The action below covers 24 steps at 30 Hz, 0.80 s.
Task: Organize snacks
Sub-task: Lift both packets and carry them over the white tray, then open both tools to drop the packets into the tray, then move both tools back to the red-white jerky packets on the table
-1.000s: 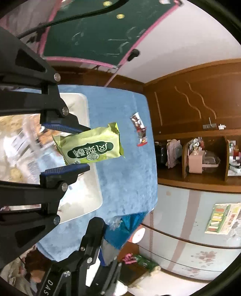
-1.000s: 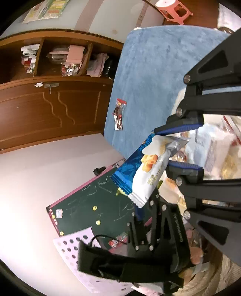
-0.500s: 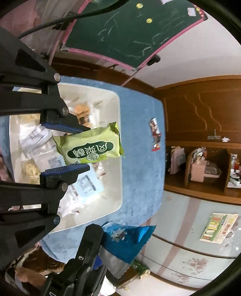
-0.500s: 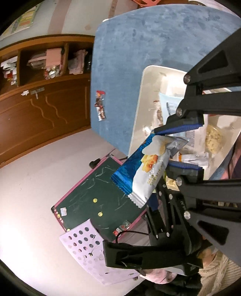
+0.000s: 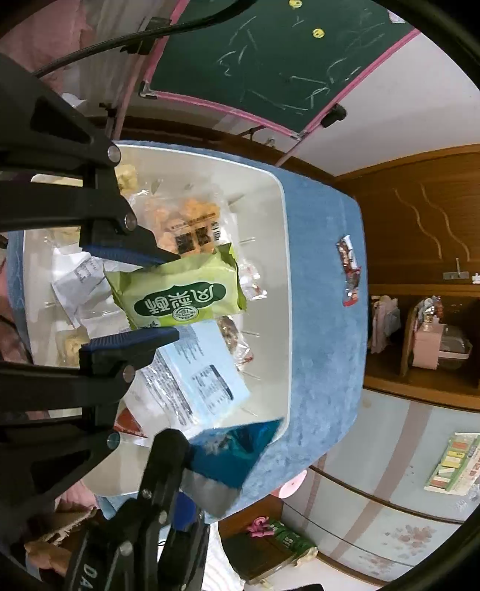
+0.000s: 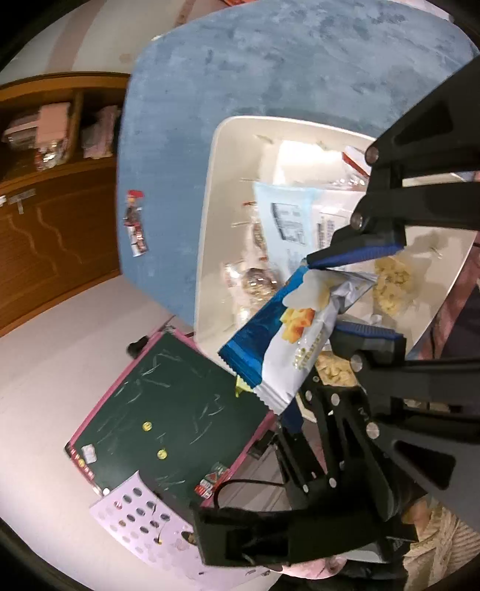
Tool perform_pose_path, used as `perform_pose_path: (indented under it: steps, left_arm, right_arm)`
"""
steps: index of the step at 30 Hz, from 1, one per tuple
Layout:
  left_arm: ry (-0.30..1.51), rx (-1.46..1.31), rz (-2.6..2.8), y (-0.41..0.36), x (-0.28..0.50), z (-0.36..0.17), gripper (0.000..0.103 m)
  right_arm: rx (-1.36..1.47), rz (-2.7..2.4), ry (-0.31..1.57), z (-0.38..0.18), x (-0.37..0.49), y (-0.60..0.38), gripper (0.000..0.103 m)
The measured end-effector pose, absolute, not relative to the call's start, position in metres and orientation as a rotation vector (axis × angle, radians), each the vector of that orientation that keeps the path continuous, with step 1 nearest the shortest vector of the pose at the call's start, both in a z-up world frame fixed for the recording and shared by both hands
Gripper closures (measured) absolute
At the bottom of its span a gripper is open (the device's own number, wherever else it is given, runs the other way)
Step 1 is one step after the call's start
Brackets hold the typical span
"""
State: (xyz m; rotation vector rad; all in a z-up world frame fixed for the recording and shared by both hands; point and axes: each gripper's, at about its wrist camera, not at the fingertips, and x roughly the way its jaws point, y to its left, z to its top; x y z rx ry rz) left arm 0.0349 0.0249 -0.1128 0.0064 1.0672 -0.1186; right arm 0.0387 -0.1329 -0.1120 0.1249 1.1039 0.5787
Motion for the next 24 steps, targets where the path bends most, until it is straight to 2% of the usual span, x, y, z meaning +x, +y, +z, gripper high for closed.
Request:
perform_pose_path:
  steps: [9,10,14,16,24]
  left_arm:
    - [1.121,0.005,-0.130,0.024,0.038,-0.128,0.071]
    - [1.121,0.012,-0.128,0.022,0.038,-0.128,0.066]
    - [1.100,0.028,-0.101,0.020,0.038,-0.125,0.032]
    - [1.092,0.018,-0.096,0.022,0.038,-0.123,0.027]
    - [1.095,0.011,-0.094,0.021,0.040,-0.123,0.027]
  right_arm:
    - [0.089,0.568,1.183,-0.130,0.039,-0.127,0.071]
    - [0.087,0.565,1.187,-0.131,0.039,-0.127,0.068]
    - [0.104,0.554,1.187,-0.130,0.041,-0.128,0.053]
    - [0.115,0.538,1.173,-0.128,0.041,-0.129,0.050]
    - [0.113,0.540,1.139,-0.124,0.040,-0.129,0.049]
